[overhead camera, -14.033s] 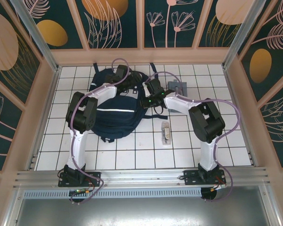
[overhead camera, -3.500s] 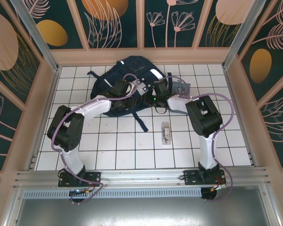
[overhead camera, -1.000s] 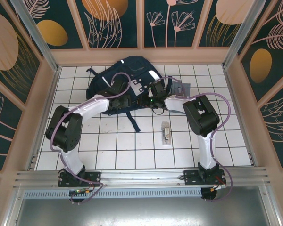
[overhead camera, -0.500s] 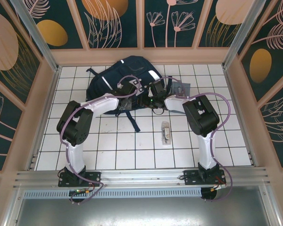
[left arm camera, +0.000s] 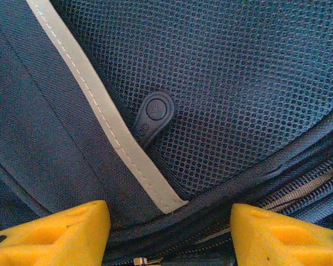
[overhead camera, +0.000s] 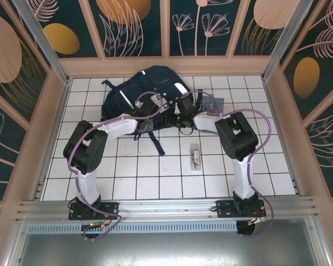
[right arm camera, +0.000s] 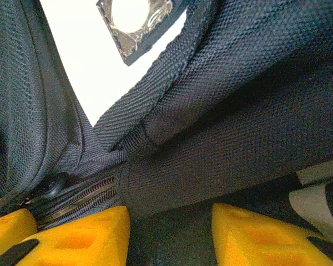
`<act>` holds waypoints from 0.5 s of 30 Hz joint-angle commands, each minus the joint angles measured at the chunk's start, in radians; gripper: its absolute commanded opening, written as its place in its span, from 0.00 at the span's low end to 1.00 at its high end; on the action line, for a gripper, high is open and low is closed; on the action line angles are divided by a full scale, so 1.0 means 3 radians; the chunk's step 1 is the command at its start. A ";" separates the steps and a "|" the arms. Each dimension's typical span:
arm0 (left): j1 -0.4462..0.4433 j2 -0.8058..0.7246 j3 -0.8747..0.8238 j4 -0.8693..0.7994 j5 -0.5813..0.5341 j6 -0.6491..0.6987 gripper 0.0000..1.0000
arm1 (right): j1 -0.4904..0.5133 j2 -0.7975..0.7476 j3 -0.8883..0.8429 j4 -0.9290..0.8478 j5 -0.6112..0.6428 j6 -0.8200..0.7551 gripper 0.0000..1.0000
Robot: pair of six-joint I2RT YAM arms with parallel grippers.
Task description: Pack books, pencil case, and school supplies into a backpack
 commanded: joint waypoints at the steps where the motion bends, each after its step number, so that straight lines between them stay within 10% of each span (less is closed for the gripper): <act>1: -0.0012 0.0073 -0.0223 -0.0388 0.0080 -0.0173 0.63 | -0.0033 0.0160 -0.0048 -0.0188 0.0100 -0.0008 0.44; 15: 0.0130 -0.0033 -0.0566 -0.0337 -0.0508 -0.0095 0.63 | -0.0062 0.0141 -0.0168 -0.0143 0.0114 0.0083 0.44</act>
